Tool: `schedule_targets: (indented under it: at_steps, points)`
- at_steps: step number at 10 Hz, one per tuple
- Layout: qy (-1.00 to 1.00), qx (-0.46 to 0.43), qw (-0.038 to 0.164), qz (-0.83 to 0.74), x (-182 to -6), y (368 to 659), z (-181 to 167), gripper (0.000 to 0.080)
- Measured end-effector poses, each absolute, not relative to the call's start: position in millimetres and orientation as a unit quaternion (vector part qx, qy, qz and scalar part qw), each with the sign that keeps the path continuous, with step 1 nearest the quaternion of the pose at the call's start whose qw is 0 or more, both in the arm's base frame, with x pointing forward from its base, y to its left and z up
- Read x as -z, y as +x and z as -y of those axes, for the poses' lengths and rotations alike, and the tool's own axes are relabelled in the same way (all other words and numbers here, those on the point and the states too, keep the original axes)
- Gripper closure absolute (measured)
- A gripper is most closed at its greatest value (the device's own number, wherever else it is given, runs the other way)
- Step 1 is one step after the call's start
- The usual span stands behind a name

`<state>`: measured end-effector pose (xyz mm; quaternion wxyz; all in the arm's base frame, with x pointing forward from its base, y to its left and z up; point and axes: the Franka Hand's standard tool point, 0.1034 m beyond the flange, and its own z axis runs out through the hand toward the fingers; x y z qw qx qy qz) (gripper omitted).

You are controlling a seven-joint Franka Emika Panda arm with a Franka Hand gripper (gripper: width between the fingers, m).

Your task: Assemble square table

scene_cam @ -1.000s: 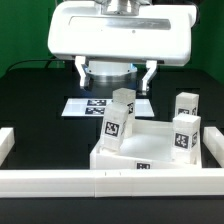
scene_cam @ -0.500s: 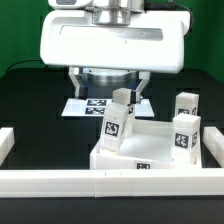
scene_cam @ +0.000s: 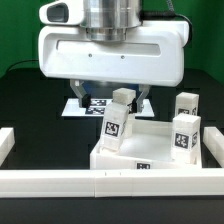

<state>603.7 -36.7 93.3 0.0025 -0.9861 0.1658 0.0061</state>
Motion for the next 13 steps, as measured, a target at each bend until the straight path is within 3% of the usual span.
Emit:
schedule_targets:
  at_steps: [3, 5, 6, 7, 10, 13]
  points:
    - [-0.986, -0.009, 0.000, -0.165, -89.6, 601.8, 39.0, 0.0151]
    - [-0.987, -0.010, -0.002, -0.161, -89.5, 601.8, 36.5, 0.0414]
    - [-0.987, -0.010, -0.002, -0.161, -89.4, 601.8, 37.0, 0.0414]
    - [-0.987, -0.010, -0.002, -0.161, -89.5, 601.8, 37.1, 0.0515]
    - [-0.984, -0.010, -0.002, -0.179, -89.5, 601.8, 37.0, 0.0515]
    - [-0.938, -0.001, 0.005, -0.347, -88.7, 601.8, 38.4, 0.0515]
